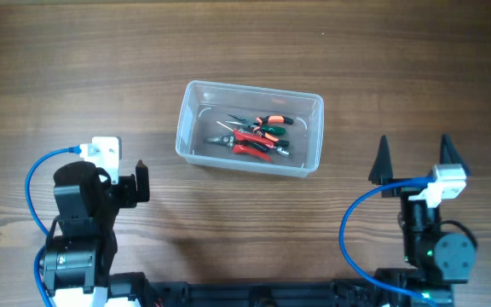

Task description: Pack container

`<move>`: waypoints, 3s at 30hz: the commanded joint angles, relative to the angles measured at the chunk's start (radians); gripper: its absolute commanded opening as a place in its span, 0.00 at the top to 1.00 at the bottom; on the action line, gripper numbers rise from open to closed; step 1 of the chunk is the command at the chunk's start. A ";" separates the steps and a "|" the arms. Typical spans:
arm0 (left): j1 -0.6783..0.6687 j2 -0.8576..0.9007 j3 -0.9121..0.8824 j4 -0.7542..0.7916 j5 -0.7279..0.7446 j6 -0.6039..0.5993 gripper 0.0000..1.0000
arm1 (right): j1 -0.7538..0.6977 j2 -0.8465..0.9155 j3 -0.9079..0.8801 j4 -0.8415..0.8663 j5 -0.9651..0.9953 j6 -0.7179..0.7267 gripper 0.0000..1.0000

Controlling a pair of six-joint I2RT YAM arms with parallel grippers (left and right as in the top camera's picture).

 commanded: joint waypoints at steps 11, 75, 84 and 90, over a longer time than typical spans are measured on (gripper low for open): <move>0.006 -0.006 -0.005 0.000 -0.010 -0.006 0.00 | 0.059 -0.192 -0.174 -0.171 0.000 0.029 0.00; 0.006 -0.671 -0.478 0.577 0.196 -0.185 0.00 | 0.039 -0.189 -0.174 -0.215 -0.037 -0.005 0.00; 0.005 -0.672 -0.599 0.592 0.084 -0.383 0.00 | 0.039 -0.189 -0.174 -0.215 -0.037 -0.005 0.00; -0.015 -0.672 -0.623 0.575 0.084 -0.398 0.00 | 0.039 -0.189 -0.174 -0.215 -0.037 -0.005 0.00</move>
